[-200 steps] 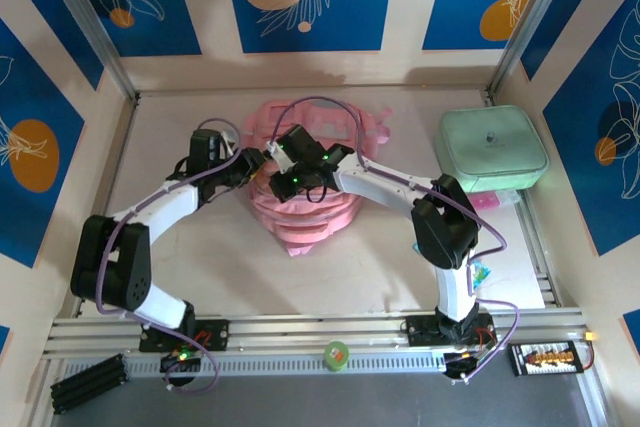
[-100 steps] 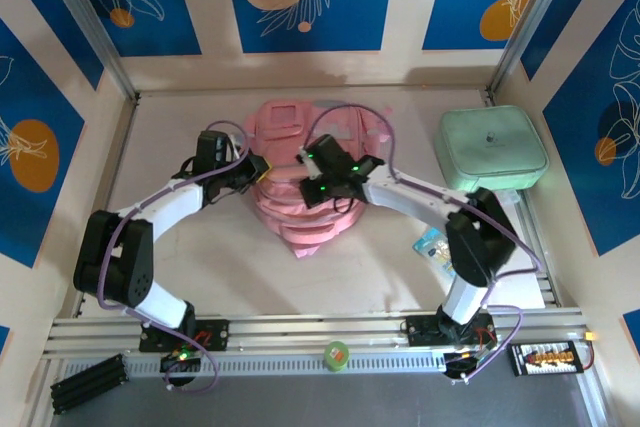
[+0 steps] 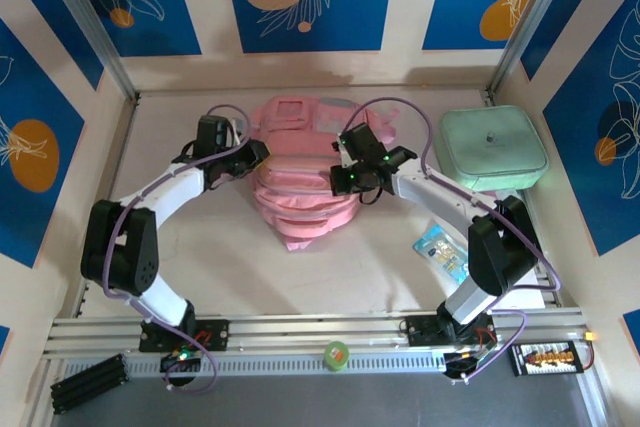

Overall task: Pack the student bag
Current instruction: Zip the student bag at the center of the table.

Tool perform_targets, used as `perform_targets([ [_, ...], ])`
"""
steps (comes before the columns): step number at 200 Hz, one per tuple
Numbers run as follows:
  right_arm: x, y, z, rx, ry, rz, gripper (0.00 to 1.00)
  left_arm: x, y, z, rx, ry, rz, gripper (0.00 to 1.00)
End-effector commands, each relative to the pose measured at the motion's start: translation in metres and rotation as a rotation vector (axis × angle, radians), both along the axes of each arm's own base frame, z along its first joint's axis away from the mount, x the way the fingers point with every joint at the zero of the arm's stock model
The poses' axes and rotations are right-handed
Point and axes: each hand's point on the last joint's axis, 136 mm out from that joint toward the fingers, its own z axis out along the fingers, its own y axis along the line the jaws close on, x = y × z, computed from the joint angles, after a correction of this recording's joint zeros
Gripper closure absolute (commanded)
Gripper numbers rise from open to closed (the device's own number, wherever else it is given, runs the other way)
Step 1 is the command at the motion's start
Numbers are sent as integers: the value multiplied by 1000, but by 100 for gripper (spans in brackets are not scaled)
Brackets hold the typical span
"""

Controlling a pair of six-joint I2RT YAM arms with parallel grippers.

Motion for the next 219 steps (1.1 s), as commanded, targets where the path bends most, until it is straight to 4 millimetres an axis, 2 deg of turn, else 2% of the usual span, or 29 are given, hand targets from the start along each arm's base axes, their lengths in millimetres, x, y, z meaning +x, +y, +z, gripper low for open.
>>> perform_targets([
  [1,-12,41,13,73,11,119,100,12,36,24,91,-102,96,60],
  [16,-8,67,23,113,8,150,100,3,46,33,115,-124,131,53],
  [33,-8,101,36,181,2,205,100,-9,53,37,122,-124,161,51],
  [62,-11,149,49,240,-5,303,100,-26,58,30,88,-92,204,48],
  [89,-16,171,47,250,-4,355,100,-26,48,27,16,-72,189,48],
  [124,-25,177,37,249,20,376,100,-13,36,25,-34,-56,166,50],
  [145,-28,175,32,241,33,372,100,-13,37,12,-8,-2,189,64],
  [162,-29,172,30,238,39,365,100,-15,43,3,0,11,234,66],
  [178,-30,169,28,226,40,357,100,-15,44,-1,-2,16,247,76],
  [211,-36,146,17,161,38,328,100,-9,45,3,4,-2,254,100],
  [219,-37,137,16,152,33,318,100,-8,45,4,6,-9,250,100],
])
